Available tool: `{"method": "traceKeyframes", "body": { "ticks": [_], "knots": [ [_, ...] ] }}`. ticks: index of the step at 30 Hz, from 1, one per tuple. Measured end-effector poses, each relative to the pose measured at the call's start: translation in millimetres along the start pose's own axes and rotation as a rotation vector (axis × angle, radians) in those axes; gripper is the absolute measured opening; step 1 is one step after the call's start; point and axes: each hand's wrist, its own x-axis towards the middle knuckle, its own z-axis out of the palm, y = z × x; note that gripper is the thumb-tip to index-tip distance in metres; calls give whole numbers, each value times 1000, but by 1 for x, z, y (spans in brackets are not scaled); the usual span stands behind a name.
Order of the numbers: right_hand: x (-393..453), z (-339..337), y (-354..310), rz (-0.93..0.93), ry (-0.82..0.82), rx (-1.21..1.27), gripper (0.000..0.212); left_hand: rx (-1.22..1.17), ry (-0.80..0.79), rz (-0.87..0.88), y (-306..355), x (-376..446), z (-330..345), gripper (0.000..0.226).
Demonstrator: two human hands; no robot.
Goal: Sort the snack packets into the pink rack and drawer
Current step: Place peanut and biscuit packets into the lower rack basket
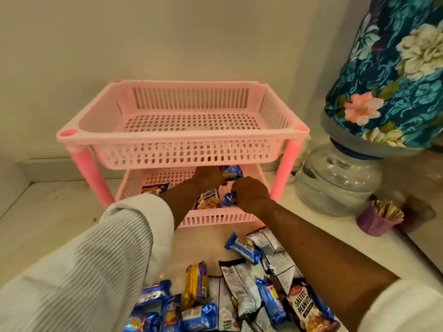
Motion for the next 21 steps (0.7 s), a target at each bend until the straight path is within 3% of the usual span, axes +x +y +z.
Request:
{"method": "traceKeyframes", "body": {
  "ticks": [3,6,14,21],
  "knots": [
    [13,10,3,-19,10,-81,30,-102,-68,-7,0,19,10,38],
    [22,15,8,19,6,-62,25,-48,-108,71,0,30,21,31],
    [26,22,17,58,-81,64,26,382,-105,158,-4,34,46,35],
    [27,23,16,119,-63,117,24,417,-80,167,-9,35,51,42]
  ]
}}
